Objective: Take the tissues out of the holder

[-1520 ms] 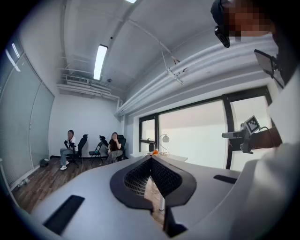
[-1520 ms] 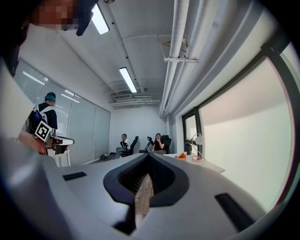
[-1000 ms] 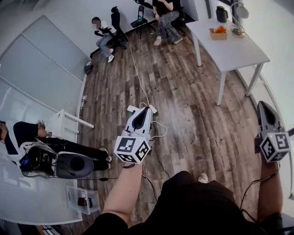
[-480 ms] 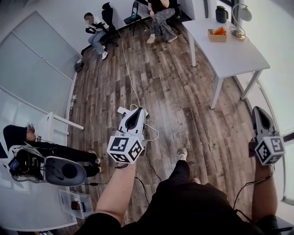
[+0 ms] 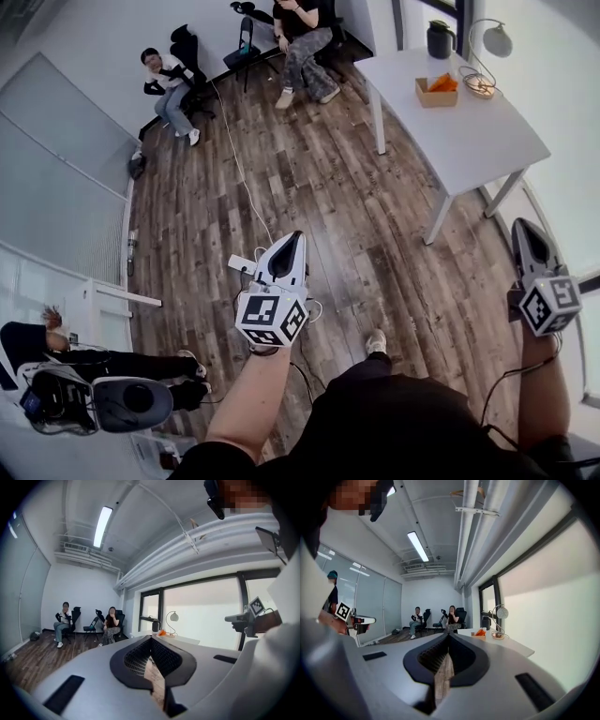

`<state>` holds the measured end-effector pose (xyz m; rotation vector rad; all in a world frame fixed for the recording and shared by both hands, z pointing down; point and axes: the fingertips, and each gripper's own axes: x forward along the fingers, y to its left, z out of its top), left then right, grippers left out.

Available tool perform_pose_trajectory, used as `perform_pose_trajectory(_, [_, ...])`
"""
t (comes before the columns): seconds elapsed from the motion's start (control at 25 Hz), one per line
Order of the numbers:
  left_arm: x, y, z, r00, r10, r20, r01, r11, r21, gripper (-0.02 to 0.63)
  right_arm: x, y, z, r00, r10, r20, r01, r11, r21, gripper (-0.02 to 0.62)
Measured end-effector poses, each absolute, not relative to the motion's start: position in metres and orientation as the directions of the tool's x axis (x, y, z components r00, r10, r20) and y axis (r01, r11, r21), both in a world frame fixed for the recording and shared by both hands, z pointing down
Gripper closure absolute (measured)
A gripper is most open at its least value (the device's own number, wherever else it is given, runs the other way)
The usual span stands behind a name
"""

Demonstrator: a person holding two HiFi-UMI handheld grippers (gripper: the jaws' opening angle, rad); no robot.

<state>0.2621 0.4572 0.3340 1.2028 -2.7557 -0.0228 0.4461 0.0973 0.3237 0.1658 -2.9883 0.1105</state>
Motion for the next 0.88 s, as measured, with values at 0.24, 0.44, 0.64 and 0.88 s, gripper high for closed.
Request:
perform_pose_trajectory(0.24, [0.172, 0.442, 0.331, -0.624, -0.776, 0.094, -0.776, 0.629, 0.04, 0.601, 0.371, 0.095, 0.318, -0.979, -0.146, 0.143, -0.154, 0.987, -0.048, 0.591])
perform_pose_trajectory(0.44, [0.118, 0.435, 0.328, -0.618, -0.782, 0.078, -0.785, 0.62, 0.003, 0.601, 0.331, 0.09, 0.316, -0.973, -0.182, 0.143, -0.191, 0.98, -0.055, 0.591])
perform_pose_trajectory(0.64, [0.082, 0.423, 0.334, -0.617, -0.784, 0.075, -0.786, 0.618, -0.01, 0.601, 0.29, 0.074, 0.317, -0.972, -0.195, 0.127, -0.202, 0.978, -0.045, 0.591])
perform_pose_trajectory(0.88, [0.024, 0.402, 0.342, -0.636, -0.767, 0.089, -0.77, 0.637, -0.012, 0.601, 0.219, 0.035, 0.334, -0.972, -0.204, 0.12, -0.215, 0.973, -0.081, 0.591])
